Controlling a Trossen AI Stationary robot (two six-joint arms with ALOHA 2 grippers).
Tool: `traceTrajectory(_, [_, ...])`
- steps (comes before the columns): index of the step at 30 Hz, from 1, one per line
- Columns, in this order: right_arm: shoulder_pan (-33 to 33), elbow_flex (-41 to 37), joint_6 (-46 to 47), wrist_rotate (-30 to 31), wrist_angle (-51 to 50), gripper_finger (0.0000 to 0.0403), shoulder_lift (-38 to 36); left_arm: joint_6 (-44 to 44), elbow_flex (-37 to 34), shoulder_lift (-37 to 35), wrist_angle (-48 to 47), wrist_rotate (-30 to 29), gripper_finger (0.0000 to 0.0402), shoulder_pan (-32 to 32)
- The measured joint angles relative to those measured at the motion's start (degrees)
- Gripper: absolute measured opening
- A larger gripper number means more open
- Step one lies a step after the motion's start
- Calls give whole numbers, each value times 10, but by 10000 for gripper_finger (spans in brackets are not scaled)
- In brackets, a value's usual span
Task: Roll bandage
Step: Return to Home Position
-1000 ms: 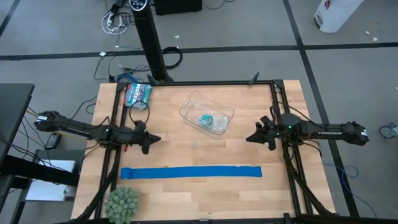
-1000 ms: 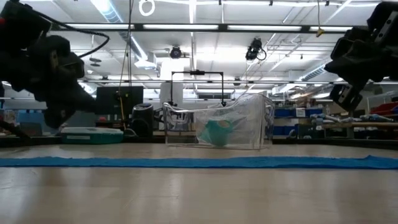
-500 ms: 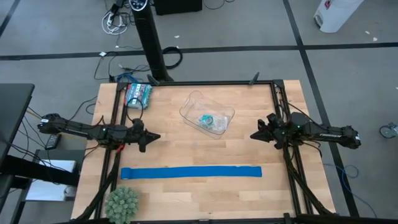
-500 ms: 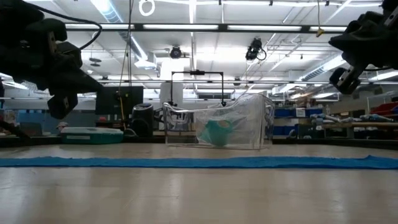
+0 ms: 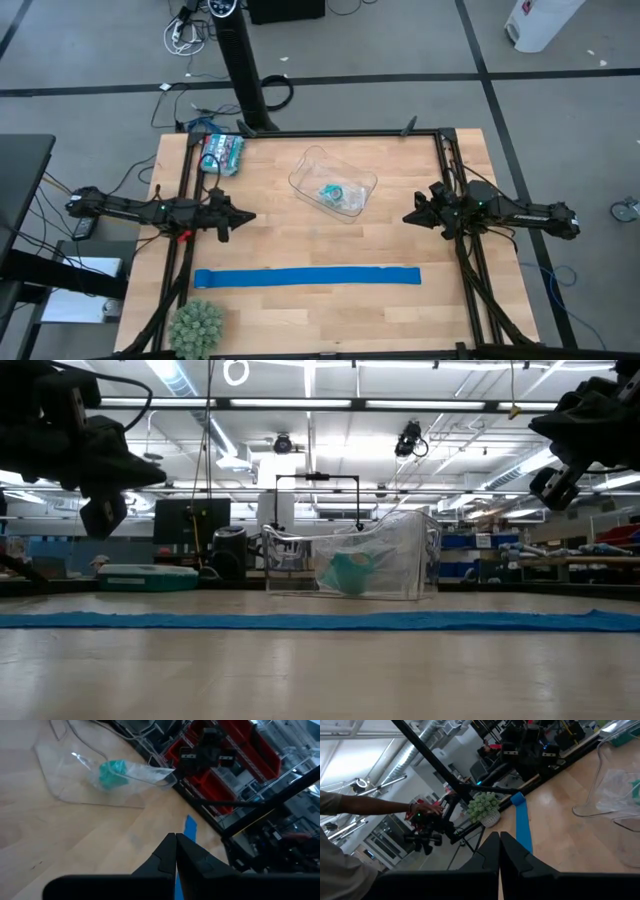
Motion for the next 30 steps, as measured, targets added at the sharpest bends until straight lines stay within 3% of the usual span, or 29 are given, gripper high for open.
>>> traceTrajectory(30, [0, 0, 0, 0, 3, 3, 0, 0, 0, -14, 50, -1, 17, 0])
